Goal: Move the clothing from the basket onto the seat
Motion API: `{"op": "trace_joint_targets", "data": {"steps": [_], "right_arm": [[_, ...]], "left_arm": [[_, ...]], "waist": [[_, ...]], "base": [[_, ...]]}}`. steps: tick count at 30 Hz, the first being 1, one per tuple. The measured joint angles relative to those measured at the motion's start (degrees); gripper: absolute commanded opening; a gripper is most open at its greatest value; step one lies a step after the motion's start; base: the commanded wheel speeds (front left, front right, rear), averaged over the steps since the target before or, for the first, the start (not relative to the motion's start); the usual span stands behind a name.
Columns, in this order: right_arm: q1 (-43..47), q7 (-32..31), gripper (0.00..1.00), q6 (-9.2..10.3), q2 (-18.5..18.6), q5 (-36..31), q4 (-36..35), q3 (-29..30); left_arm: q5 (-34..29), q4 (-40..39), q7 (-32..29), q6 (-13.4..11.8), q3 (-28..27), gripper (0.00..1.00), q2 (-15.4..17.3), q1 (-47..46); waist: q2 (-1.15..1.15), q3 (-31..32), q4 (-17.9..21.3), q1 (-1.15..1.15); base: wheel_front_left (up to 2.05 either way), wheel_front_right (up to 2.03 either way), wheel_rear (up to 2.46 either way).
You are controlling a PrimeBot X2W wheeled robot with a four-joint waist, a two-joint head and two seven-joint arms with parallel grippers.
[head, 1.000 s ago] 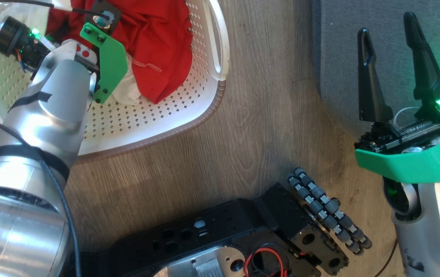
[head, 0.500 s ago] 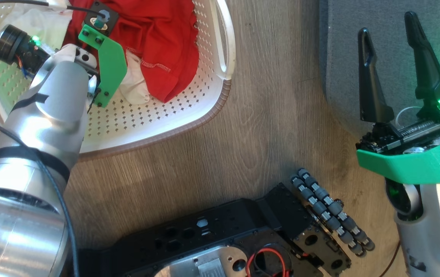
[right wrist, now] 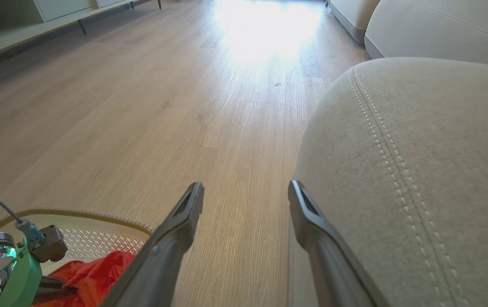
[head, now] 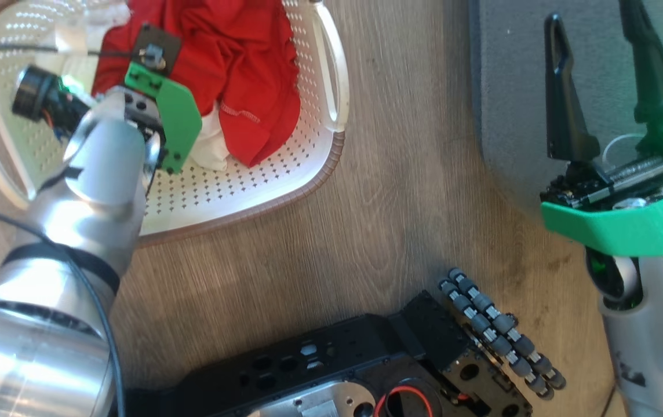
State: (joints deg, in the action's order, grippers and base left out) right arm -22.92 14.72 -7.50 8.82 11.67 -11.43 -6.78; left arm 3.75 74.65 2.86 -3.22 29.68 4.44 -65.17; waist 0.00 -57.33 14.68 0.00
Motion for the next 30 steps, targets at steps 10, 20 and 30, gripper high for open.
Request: {"op": "trace_joint_targets", "data": {"steps": [10,20,30], "right_arm": [[0.14,0.00,1.00,0.00,1.07,1.47,0.53,-0.46],[2.88,0.00,1.00,0.00,2.25,1.49,2.74,-1.24],[6.30,0.00,1.00,0.00,2.01,1.60,5.94,-1.33]], "left_arm": [[5.11,-0.20,9.80,0.43,-2.19,0.00,-2.08,1.85],[9.06,-10.60,11.35,2.93,-3.66,0.00,-2.33,10.94],[9.21,-25.82,11.40,3.56,-9.28,0.00,-2.43,23.38]], "waist": [[0.00,6.34,-2.40,0.00],[0.00,16.87,-5.29,0.00],[0.00,28.13,-7.45,0.00]], "base": [[0.00,0.00,0.00],[0.00,0.00,0.00],[0.00,0.00,0.00]]}}
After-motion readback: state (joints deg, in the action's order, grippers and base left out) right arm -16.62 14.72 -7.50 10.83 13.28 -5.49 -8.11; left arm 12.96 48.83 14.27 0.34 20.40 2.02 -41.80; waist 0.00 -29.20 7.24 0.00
